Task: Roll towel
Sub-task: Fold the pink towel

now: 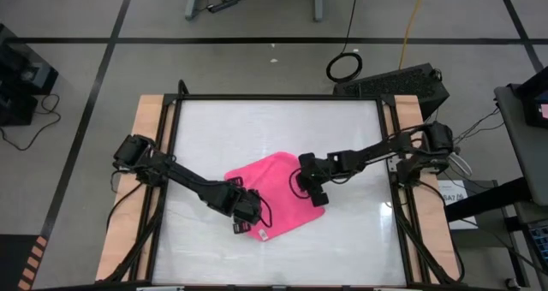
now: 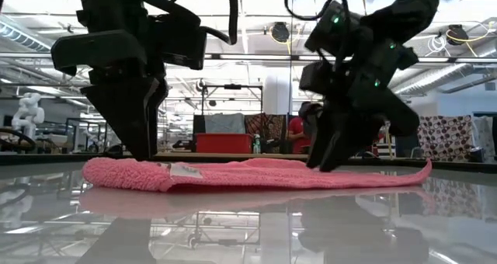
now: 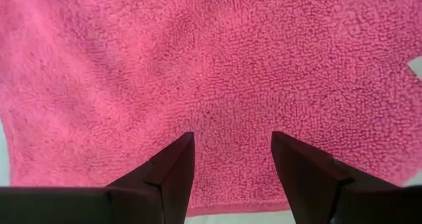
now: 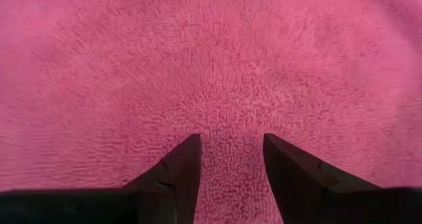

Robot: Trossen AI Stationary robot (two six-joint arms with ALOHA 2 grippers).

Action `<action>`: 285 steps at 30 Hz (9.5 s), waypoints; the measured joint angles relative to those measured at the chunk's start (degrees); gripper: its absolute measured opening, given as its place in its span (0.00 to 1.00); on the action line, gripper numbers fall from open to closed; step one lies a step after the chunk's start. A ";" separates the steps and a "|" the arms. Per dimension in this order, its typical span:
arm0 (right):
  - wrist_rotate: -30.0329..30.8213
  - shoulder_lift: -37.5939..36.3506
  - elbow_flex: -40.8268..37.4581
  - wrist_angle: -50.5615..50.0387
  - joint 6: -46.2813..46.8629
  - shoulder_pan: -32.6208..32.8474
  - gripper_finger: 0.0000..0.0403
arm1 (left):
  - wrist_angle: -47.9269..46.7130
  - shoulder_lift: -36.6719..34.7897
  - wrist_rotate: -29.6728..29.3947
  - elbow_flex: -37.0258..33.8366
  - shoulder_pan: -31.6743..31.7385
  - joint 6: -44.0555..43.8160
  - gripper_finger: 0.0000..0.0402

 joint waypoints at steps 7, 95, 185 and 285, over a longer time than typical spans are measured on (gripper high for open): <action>-0.05 1.45 1.04 0.12 -2.12 -0.08 0.39 | 0.86 0.09 1.76 0.02 -1.05 -1.63 0.52; 4.53 -15.25 4.84 -23.47 18.90 13.51 0.65 | -11.00 7.41 -15.39 18.75 -0.65 17.71 0.54; 5.00 2.00 14.17 -44.06 39.20 30.91 0.42 | 24.33 21.31 1.22 18.08 12.03 31.76 0.54; 14.27 -5.61 3.82 -27.84 32.31 26.71 0.00 | -16.53 14.40 -4.44 19.27 -9.74 13.30 0.01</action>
